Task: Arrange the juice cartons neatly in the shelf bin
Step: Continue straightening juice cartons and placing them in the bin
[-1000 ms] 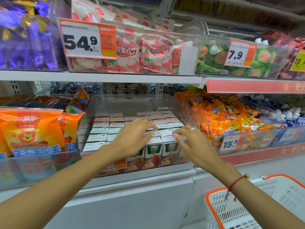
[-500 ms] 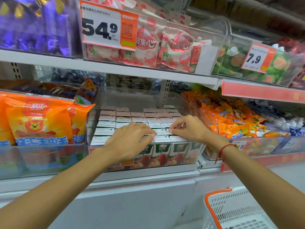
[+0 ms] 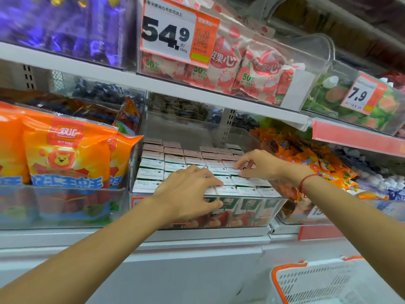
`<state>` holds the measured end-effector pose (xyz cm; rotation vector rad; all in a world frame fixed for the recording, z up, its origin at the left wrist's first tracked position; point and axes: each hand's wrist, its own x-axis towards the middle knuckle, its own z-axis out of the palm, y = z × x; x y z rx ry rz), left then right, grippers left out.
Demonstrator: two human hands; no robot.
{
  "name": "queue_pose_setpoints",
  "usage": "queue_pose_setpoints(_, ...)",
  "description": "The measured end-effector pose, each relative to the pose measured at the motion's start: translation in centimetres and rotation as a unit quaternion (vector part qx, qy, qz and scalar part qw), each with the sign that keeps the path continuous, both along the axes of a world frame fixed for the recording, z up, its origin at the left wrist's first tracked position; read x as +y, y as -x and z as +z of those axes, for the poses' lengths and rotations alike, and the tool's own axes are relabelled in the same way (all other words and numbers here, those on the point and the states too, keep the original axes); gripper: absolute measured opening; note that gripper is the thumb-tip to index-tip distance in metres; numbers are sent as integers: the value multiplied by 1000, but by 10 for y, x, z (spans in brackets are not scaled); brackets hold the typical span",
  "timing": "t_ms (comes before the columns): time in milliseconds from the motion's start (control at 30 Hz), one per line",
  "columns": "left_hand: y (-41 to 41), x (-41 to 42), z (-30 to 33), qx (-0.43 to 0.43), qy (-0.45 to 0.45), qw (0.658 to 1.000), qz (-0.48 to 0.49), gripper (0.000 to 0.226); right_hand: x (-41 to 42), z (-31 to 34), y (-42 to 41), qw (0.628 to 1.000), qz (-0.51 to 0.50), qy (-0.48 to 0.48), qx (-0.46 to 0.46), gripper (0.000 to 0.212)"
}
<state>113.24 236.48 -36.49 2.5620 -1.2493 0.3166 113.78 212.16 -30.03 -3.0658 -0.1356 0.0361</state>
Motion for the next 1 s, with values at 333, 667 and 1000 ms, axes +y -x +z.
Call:
queue_pose_setpoints(333, -1, -1, 0, 9, 14, 1000, -5, 55, 10, 17, -29, 991, 5, 55, 123, 29)
queue_pose_setpoints(667, 1, 0, 2, 4, 3, 1000, 1, 58, 18, 18, -18, 987, -2, 93, 132, 45)
queue_pose_setpoints(1000, 3, 0, 4, 8, -14, 1000, 8, 59, 13, 5, 37, 972, 51, -49, -226, 35)
